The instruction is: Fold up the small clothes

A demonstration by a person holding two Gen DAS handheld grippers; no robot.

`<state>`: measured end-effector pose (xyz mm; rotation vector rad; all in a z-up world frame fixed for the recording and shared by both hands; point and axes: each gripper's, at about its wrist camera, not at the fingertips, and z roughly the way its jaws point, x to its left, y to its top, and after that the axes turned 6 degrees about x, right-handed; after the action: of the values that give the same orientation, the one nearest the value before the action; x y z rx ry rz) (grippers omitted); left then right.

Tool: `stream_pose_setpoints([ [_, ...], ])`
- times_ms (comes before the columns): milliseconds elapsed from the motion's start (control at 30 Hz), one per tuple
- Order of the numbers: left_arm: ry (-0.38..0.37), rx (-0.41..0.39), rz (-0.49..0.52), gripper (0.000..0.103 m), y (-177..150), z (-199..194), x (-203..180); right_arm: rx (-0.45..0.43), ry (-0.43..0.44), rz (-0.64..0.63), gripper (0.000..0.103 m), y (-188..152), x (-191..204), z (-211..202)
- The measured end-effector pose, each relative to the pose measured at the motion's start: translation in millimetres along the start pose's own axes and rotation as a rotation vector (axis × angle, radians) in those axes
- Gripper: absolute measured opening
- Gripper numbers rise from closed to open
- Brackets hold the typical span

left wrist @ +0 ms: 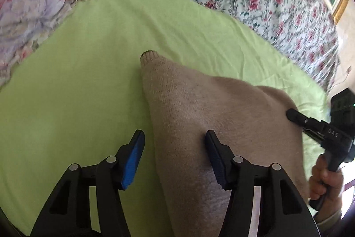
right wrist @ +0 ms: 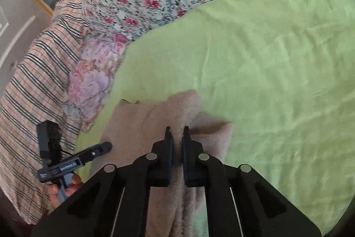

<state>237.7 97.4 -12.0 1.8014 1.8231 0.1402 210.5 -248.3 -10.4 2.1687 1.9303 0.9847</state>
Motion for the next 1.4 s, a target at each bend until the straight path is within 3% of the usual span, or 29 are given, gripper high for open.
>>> stream_pose_setpoints([
  [100,0.092,0.018,0.048,0.056,-1,16,-11,0.056,-0.038,0.013,0.008,-8,-9,19],
  [233,0.084,-0.005,0.065,0.056,-9,-12,-16,0.015,-0.001,0.057,0.014,-16,-8,-5],
  [300,0.061,-0.031,0.083,0.056,-23,-34,-18,-0.002,0.014,0.05,0.031,-25,-5,-25],
  [367,0.04,-0.057,0.11,0.056,-50,-58,-18,-0.016,0.036,0.022,0.039,-43,5,-47],
  [533,0.013,-0.066,0.174,0.059,-127,-93,-24,-0.02,0.096,-0.002,0.039,-107,20,-92],
  [667,-0.006,-0.051,0.174,0.062,-179,-106,-24,0.004,0.097,0.005,0.04,-146,24,-99],
  [767,-0.004,-0.035,0.197,0.063,-200,-101,-27,0.035,0.099,0.0,0.04,-164,26,-89],
  [900,0.091,-0.048,0.239,0.063,-209,-87,-34,0.063,0.084,-0.014,0.038,-175,32,-72],
  [933,0.115,-0.051,0.252,0.062,-208,-82,-35,0.067,0.075,-0.021,0.032,-175,33,-69],
  [967,0.145,-0.057,0.263,0.056,-208,-77,-37,0.074,0.074,-0.017,0.011,-174,33,-66],
  [1000,0.16,-0.048,0.268,0.05,-207,-73,-38,0.076,0.078,-0.005,0.006,-172,33,-65],
  [1067,0.147,-0.015,0.236,0.02,-201,-66,-35,0.035,0.09,-0.026,0.006,-166,42,-80],
  [1133,0.142,-0.048,0.174,0.012,-199,-75,-36,-0.043,0.094,-0.105,0.006,-161,58,-105],
  [1267,0.225,-0.026,0.161,0.009,-206,-66,-50,0.01,-0.1,-0.16,0.006,-160,50,-95],
  [1400,0.226,0.014,0.145,0.009,-207,-59,-51,0.086,-0.159,-0.115,0.006,-172,24,-64],
])
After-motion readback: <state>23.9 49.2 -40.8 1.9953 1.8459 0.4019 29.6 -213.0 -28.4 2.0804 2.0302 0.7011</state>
